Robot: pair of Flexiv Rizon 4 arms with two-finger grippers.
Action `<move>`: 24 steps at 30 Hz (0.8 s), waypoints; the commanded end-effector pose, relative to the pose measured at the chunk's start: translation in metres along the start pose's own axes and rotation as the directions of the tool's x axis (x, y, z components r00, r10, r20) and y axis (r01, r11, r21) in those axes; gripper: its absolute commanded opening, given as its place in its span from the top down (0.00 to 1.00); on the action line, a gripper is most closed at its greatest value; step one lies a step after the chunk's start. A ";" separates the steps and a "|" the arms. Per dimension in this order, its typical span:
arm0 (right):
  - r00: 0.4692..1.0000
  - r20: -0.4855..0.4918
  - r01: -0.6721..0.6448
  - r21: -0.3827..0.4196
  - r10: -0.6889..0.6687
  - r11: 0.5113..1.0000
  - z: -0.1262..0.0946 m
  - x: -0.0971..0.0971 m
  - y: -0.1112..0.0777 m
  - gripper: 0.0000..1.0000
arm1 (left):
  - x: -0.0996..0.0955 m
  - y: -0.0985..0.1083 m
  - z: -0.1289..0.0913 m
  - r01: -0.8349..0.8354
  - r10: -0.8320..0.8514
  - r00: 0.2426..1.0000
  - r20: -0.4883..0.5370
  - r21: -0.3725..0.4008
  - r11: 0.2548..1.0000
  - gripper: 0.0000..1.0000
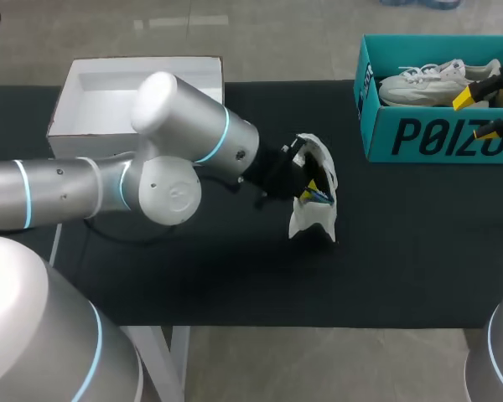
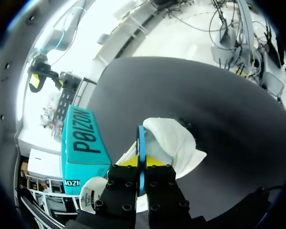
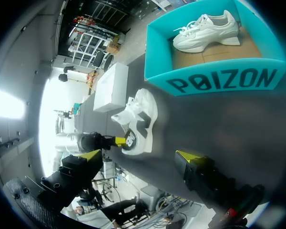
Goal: Take the shoe out of the shoebox, open the shoe tongue, remove and reinsert the insole, then place the shoe into the shoebox
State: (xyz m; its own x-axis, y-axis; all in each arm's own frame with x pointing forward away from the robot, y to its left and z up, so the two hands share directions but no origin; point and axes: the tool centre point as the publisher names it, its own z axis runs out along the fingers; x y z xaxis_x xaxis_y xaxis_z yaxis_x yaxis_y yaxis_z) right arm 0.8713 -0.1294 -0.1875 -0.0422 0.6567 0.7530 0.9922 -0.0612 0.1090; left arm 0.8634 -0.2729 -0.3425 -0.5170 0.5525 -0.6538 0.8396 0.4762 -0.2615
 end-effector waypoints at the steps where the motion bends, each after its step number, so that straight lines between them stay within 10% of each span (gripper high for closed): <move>1: 1.000 0.004 -0.002 0.001 0.002 1.000 0.000 0.000 0.000 0.00 | -0.002 0.007 0.010 0.008 -0.008 1.000 0.008 -0.006 1.000 1.00; 17: 1.000 0.004 -0.002 0.001 0.002 1.000 0.000 0.000 0.000 0.00 | 0.002 0.008 0.021 0.067 -0.067 0.998 0.004 0.014 0.998 1.00; 19: 1.000 0.004 -0.002 0.001 0.002 1.000 0.000 0.000 0.000 0.00 | 0.001 0.008 0.013 0.077 -0.077 0.997 -0.005 0.020 0.997 0.53; 20: 1.000 0.004 -0.002 0.001 0.002 1.000 0.000 0.000 0.000 0.00 | 0.001 0.008 0.009 0.079 -0.079 0.997 -0.011 0.019 0.997 0.13; 24: 1.000 0.004 -0.002 0.001 0.002 1.000 0.000 0.000 0.000 0.00 | 0.000 0.008 -0.007 0.082 -0.082 0.996 -0.033 0.009 0.997 0.00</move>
State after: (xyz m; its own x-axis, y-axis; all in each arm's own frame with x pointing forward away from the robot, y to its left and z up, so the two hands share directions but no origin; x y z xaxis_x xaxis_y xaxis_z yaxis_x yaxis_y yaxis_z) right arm 0.8713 -0.1294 -0.1875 -0.0422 0.6566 0.7530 0.9922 -0.0612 0.1090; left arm 0.8726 -0.2760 -0.3558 -0.5855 0.5184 -0.6233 0.7975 0.5064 -0.3279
